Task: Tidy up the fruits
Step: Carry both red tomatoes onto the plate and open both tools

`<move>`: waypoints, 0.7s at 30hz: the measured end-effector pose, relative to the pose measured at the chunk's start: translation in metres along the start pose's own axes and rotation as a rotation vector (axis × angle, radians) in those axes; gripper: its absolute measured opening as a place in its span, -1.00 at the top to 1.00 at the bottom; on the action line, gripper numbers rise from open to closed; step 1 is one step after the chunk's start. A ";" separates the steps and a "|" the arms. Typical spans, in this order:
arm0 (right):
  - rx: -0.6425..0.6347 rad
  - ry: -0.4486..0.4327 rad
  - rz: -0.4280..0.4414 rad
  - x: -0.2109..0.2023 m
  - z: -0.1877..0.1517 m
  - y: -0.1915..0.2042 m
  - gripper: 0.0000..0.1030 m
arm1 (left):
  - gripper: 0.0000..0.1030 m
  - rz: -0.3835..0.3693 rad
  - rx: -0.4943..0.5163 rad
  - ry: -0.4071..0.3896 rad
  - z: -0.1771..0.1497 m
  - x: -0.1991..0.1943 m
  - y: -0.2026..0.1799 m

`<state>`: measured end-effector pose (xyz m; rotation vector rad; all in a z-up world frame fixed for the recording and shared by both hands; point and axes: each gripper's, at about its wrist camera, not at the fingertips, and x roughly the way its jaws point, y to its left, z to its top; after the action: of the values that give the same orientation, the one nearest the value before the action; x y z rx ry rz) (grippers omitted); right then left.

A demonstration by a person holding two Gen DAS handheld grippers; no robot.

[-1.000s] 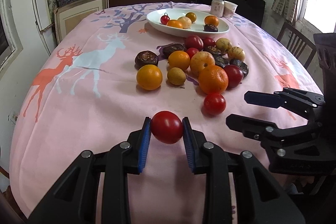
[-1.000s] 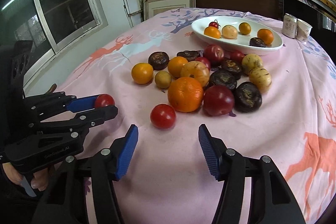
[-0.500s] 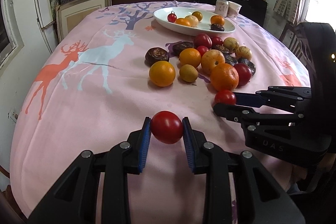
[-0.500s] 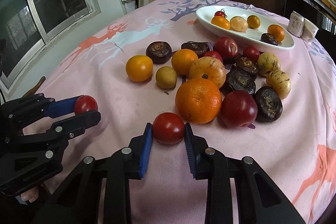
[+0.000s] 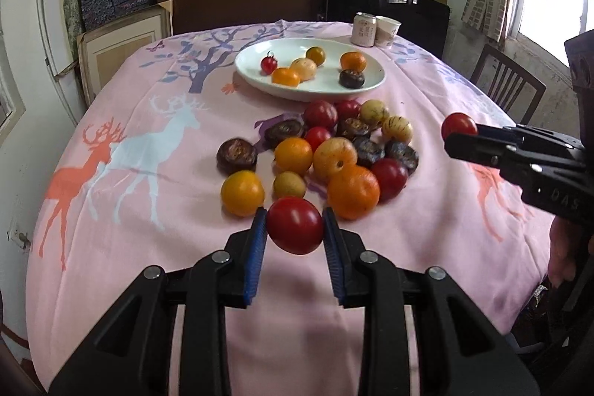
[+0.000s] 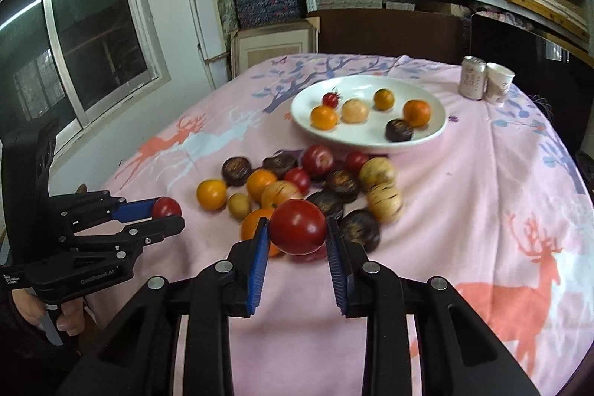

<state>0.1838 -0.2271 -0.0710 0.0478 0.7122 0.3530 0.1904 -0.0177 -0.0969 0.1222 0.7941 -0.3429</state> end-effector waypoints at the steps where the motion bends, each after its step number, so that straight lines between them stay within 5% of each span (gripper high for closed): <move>1: 0.007 -0.015 -0.003 -0.001 0.007 -0.010 0.41 | 0.43 -0.004 0.014 -0.008 0.012 0.004 -0.004; 12: 0.087 -0.030 -0.082 0.075 0.074 -0.097 0.40 | 0.42 -0.077 -0.016 -0.005 0.138 0.106 -0.023; 19: 0.078 0.024 -0.064 0.133 0.097 -0.116 0.39 | 0.42 -0.085 -0.055 0.093 0.166 0.182 -0.022; 20: 0.075 0.021 -0.062 0.136 0.099 -0.116 0.33 | 0.28 -0.081 -0.056 0.098 0.167 0.185 -0.022; 21: 0.074 0.012 -0.071 0.137 0.101 -0.117 -0.02 | 0.07 -0.080 -0.060 0.099 0.167 0.186 -0.022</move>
<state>0.3799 -0.2840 -0.1000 0.0905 0.7365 0.2589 0.4168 -0.1248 -0.1139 0.0516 0.9076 -0.3905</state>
